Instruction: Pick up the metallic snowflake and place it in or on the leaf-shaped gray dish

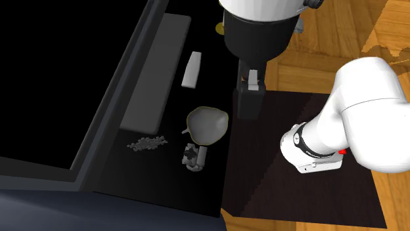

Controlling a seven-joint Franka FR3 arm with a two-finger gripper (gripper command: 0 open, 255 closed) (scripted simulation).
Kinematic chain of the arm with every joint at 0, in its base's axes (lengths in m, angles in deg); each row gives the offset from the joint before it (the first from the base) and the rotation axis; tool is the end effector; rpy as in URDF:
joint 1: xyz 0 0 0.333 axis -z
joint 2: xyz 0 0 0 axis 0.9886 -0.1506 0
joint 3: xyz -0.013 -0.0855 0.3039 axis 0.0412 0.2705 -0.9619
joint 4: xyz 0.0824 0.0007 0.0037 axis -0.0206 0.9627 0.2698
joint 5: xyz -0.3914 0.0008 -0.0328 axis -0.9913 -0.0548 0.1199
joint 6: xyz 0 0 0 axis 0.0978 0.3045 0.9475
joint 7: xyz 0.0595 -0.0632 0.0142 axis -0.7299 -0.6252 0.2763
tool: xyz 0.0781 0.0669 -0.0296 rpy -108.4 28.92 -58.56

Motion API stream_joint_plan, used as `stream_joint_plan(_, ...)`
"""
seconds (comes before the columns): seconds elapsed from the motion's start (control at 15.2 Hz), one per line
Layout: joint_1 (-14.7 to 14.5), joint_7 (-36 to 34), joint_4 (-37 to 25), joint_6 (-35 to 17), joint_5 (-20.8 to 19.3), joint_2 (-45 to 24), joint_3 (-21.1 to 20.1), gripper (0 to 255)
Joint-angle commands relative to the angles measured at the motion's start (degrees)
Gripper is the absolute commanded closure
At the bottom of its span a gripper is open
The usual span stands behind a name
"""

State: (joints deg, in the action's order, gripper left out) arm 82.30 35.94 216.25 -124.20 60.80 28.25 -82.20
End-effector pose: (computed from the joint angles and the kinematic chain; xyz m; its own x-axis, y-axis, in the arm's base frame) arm 0.3031 0.0141 0.5715 0.9932 -0.0614 -0.0989 -0.0657 -0.9970 -0.0412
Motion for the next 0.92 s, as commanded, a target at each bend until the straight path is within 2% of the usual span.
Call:
stream_joint_plan(0.0, 0.0, 0.0, 0.0, 0.0, 0.0, 0.0, 0.0, 0)
stream_joint_plan(0.4, -0.8, 4.3, 1.5, -11.2, -1.4, -10.0, 0.4, 0)
stream_joint_plan(0.86, -1.5, 8.7, -0.5, -22.9, -2.7, -24.0, 0.5, 0)
